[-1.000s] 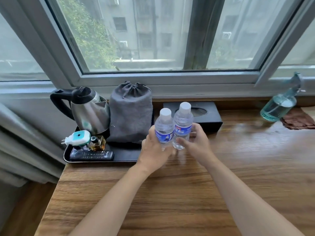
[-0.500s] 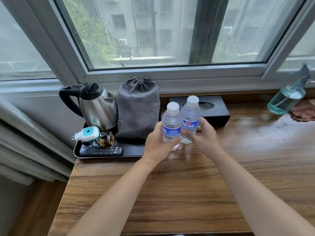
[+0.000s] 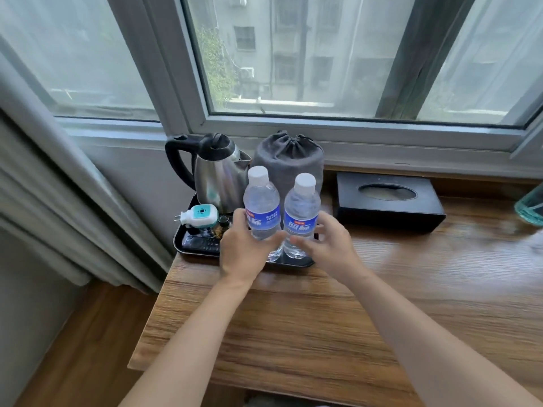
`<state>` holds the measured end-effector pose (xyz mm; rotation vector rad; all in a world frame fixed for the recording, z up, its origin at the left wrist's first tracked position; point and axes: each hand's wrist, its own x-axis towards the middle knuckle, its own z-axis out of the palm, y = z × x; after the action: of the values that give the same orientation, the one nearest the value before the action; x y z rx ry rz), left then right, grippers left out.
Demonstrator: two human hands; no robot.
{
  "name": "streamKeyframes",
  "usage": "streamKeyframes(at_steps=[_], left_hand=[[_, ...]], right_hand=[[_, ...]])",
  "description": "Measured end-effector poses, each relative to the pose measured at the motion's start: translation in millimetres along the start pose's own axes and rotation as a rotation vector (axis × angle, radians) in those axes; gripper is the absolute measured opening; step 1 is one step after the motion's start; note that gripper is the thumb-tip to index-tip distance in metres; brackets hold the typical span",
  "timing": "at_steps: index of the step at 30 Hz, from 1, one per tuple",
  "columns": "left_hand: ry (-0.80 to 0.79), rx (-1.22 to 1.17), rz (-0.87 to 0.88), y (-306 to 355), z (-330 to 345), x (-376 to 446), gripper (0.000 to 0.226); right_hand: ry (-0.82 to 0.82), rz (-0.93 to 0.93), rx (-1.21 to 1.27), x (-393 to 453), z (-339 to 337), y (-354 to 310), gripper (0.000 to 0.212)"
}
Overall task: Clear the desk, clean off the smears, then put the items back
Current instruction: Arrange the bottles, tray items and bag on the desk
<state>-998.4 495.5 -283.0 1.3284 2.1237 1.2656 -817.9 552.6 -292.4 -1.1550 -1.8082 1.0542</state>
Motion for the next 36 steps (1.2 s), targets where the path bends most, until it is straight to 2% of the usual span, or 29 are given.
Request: streamKeyframes(at_steps=[10, 15, 22, 36], left_hand=[[-0.092, 0.109, 0.020, -13, 10, 1, 0.082], [-0.255, -0.041, 0.057, -28, -7, 5, 0.066], [-0.217, -0.141, 0.046, -34, -2, 8, 0.060], [-0.370, -0.293, 0.034, -48, -7, 10, 0.065]], right_hand=[[0.016, 0.056, -0.043, 6, 5, 8, 0.044], [-0.030, 0.062, -0.060, 0, 6, 13, 0.053], [0.066, 0.069, -0.063, -10, 18, 11, 0.053], [0.113, 0.004, -0.139, -25, 26, 11, 0.056]])
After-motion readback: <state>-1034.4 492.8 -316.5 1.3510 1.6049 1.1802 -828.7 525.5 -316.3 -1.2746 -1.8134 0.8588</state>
